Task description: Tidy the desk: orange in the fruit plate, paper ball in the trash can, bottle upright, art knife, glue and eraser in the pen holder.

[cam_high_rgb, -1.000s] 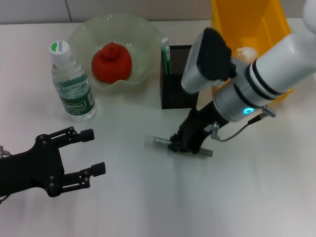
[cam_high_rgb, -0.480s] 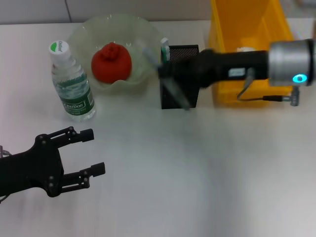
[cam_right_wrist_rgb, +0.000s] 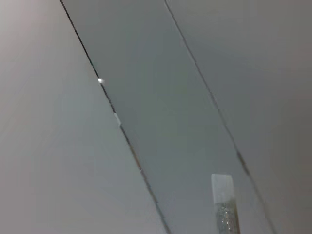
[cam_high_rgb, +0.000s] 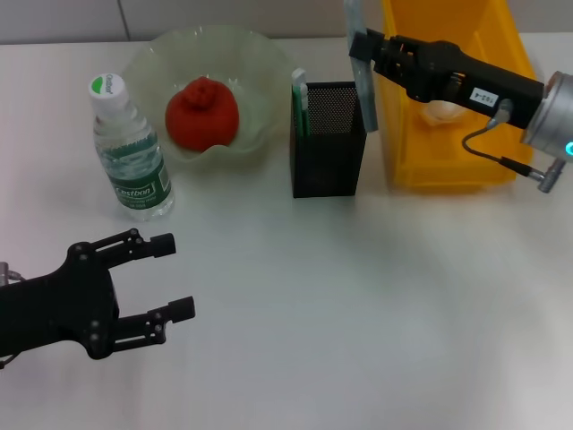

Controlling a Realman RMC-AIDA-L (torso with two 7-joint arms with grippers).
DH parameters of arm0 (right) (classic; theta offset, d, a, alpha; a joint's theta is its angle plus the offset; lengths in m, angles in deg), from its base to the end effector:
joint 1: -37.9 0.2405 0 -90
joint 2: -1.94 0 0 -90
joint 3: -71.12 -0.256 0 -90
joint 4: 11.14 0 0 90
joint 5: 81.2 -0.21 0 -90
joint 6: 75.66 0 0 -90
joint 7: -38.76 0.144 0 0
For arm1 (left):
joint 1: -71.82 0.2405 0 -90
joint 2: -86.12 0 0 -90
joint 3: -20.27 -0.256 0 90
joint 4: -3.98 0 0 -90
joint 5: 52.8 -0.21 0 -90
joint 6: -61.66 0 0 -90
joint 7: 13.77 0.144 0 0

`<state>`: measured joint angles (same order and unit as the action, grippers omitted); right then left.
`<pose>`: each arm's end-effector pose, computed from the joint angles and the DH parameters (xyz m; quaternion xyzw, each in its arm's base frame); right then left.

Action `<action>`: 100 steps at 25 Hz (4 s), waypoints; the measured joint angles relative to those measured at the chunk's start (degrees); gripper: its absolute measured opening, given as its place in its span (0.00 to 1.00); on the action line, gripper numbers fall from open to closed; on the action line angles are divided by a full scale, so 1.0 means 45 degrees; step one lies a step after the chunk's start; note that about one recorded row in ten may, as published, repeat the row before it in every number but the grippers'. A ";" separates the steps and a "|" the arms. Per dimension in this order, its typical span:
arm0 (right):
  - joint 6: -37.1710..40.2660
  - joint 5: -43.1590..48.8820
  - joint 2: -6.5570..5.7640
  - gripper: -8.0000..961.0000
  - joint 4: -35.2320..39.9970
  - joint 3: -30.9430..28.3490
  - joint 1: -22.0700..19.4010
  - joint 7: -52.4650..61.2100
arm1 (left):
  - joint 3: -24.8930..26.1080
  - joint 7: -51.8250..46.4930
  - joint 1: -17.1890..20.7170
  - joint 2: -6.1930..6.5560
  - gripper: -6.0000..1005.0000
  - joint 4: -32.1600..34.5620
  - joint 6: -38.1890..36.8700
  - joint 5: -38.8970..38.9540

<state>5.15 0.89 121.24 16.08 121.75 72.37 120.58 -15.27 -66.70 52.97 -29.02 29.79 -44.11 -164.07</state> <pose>0.2096 0.3685 -0.0081 -0.8474 0.2783 0.4248 0.1549 -0.3098 0.2347 0.0106 -0.9275 -0.1242 -0.3315 0.1204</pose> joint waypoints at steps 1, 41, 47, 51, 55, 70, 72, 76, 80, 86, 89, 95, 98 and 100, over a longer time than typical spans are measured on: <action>-0.0241 -0.0080 0.0003 0.15 -0.0184 -0.0005 0.0092 -0.0531 | -0.0017 0.0004 -0.0005 -0.0002 0.78 0.0002 -0.0007 0.0000; 0.1889 -0.1478 -0.0079 0.66 -0.0959 0.0145 -0.0936 -0.3993 | 0.0026 0.0191 0.0125 -0.0230 0.78 -0.0105 -0.0182 -0.0023; 0.4078 0.1100 -0.0502 0.67 0.0127 0.0169 -0.2152 -0.3448 | -0.0071 0.0113 0.0016 -0.0374 0.78 -0.0124 0.0095 -0.0088; 0.4358 0.3466 -0.0801 0.68 0.0182 0.0064 -0.2241 -0.3746 | -0.0457 0.0108 -0.0151 -0.0487 0.78 -0.0143 0.0570 -0.0127; 0.4205 0.4901 -0.0831 0.68 0.0204 0.0115 -0.2125 -0.4000 | -0.0907 0.0023 -0.0529 -0.0489 0.78 -0.0509 0.1035 -0.0370; 0.4037 0.5623 -0.0581 0.68 0.0321 0.0066 -0.1950 -0.4543 | -0.0889 0.0009 -0.0705 -0.0410 0.78 -0.0616 0.1119 -0.0586; 0.4030 0.5626 -0.0575 0.68 0.0321 0.0063 -0.1920 -0.4543 | -0.0863 0.0007 -0.0730 -0.0408 0.78 -0.0626 0.1099 -0.0586; 0.4029 0.5634 -0.0573 0.68 0.0320 0.0057 -0.1855 -0.4543 | -0.0870 -0.0042 -0.0770 -0.0394 0.78 -0.0653 0.1060 -0.0586; 0.4029 0.5644 -0.0573 0.68 0.0290 0.0088 -0.1770 -0.4542 | -0.0908 -0.0151 -0.0775 -0.0370 0.78 -0.0640 0.1037 -0.0585; 0.4030 0.5646 -0.0572 0.68 0.0245 0.0088 -0.1688 -0.4543 | -0.0903 -0.0152 -0.0776 -0.0369 0.78 -0.0639 0.1026 -0.0585; 0.4033 0.5646 -0.0572 0.68 0.0230 0.0060 -0.1670 -0.4542 | -0.0878 -0.0152 -0.0781 -0.0369 0.78 -0.0641 0.1026 -0.0584; 0.4034 0.5646 -0.0573 0.68 0.0221 0.0056 -0.1665 -0.4541 | -0.0858 -0.0152 -0.0788 -0.0370 0.78 -0.0658 0.1024 -0.0585; 0.4034 0.5646 -0.0572 0.68 0.0222 0.0056 -0.1656 -0.4539 | -0.0841 -0.0152 -0.0791 -0.0370 0.78 -0.0658 0.1024 -0.0585; 0.4035 0.5646 -0.0562 0.68 0.0222 0.0057 -0.1648 -0.4529 | -0.0833 -0.0152 -0.0791 -0.0370 0.78 -0.0658 0.1024 -0.0585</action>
<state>23.30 26.30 118.71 17.07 122.01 64.96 100.20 -19.02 -67.38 49.41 -30.69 26.83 -39.51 -166.71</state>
